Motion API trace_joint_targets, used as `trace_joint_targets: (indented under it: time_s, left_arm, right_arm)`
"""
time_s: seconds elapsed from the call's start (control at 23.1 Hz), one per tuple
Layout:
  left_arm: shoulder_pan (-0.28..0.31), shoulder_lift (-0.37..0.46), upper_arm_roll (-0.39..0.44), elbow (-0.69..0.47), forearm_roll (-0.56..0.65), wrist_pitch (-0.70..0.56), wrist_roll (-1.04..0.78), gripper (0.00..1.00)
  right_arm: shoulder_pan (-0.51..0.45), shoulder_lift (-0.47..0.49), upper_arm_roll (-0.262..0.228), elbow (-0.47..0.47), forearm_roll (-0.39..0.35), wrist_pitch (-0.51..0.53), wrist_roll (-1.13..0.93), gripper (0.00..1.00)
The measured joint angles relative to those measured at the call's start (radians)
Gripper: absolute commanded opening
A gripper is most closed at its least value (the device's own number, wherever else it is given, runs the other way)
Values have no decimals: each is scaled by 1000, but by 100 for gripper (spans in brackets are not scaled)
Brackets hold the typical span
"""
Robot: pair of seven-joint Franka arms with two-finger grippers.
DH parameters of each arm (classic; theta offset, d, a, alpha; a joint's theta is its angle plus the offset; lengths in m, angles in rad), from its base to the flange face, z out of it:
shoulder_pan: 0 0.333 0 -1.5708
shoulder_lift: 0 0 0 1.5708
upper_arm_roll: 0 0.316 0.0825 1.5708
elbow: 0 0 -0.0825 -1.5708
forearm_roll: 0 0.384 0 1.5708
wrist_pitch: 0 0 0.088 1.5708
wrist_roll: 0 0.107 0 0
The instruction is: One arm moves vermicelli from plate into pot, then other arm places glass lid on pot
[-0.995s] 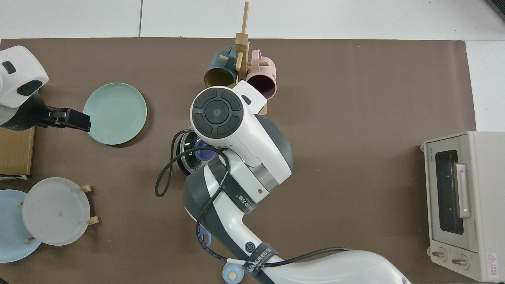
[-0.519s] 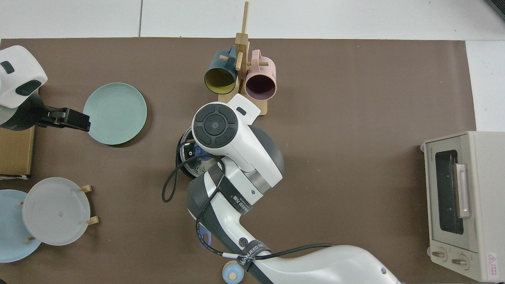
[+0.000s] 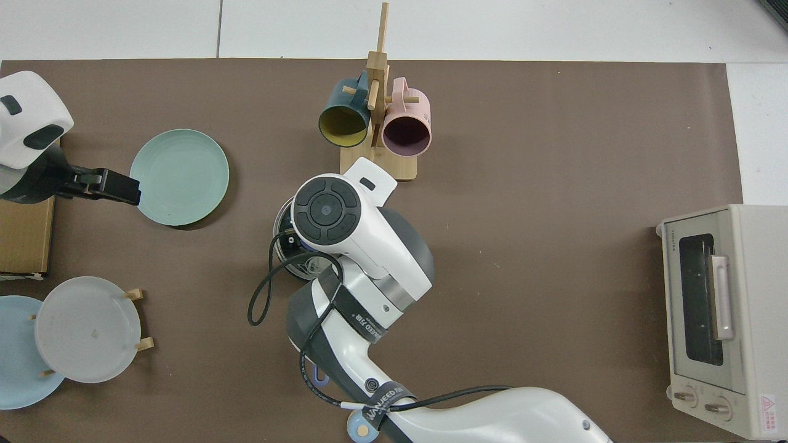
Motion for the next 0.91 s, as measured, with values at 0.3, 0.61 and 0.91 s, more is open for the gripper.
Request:
trace_joint_targets:
  time_s: [0.3, 0.61, 0.91]
  left_arm:
    - [0, 0, 0, 0, 0, 0, 0, 100]
    - [0, 0, 0, 0, 0, 0, 0, 100]
    - [0, 0, 0, 0, 0, 0, 0, 100]
  right_arm:
    - [-3, -12, -2, 12, -2, -7, 0, 0]
    - [-29, -33, -7, 89, 4, -60, 24, 0]
    - [-30, 4, 0, 157, 24, -55, 84, 0]
